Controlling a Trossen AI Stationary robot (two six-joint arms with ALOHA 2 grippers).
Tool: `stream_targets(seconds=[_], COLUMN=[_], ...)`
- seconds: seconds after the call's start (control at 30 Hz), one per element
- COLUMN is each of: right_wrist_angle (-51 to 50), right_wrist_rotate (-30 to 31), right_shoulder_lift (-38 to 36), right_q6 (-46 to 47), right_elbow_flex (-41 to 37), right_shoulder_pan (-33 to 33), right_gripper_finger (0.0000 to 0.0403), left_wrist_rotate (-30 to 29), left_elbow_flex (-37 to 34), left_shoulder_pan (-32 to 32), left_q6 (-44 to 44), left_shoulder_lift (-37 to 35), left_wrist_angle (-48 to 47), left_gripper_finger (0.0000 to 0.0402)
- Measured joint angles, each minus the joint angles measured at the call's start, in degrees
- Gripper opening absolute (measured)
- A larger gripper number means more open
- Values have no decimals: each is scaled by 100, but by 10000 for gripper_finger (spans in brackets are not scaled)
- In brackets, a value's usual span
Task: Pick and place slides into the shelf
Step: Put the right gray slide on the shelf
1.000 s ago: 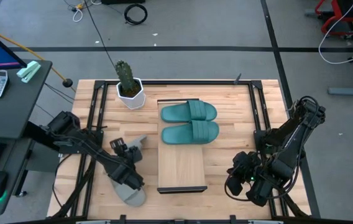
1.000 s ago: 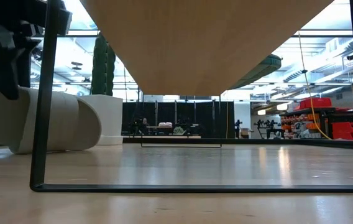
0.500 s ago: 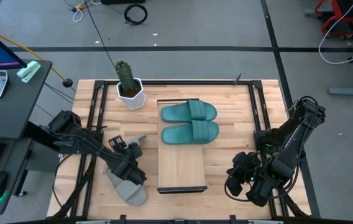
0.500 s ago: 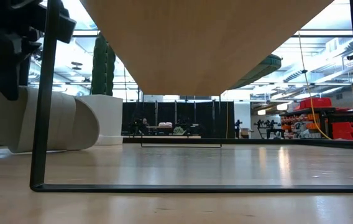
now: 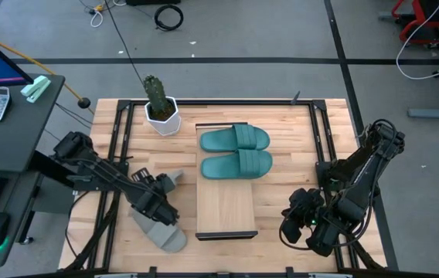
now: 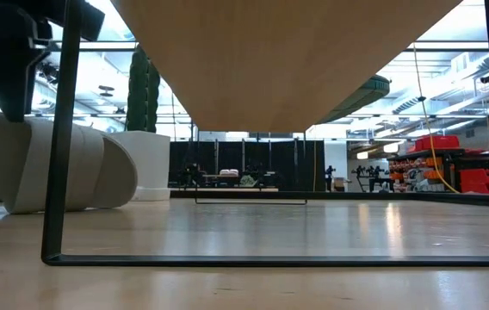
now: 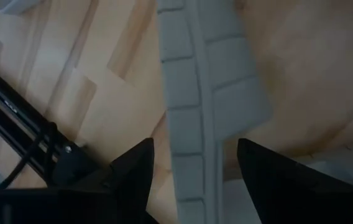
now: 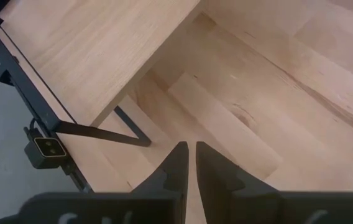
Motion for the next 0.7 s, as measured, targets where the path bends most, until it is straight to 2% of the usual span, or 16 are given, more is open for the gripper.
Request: stream_targets(seconds=[0.13,0.47,0.57,0.7], right_wrist_angle=[5,95,113,164], right_wrist_rotate=[-2,-7,-9,-13], right_shoulder_lift=[0,0,0,0], right_q6=[14,22,22,33], right_elbow_flex=[0,-2,-2,-2], right_shoulder_pan=[1,0,1,-1], right_gripper_finger=[39,39,39,39], left_wrist_rotate=[25,606,610,589], left_elbow_flex=[-121,-670,-670,-604], left_shoulder_pan=[128,203,205,205], left_q6=[151,376,309,220], left_shoulder_lift=[0,0,0,-111], left_wrist_angle=[136,533,570,535], left_gripper_finger=[237,233,212,156])
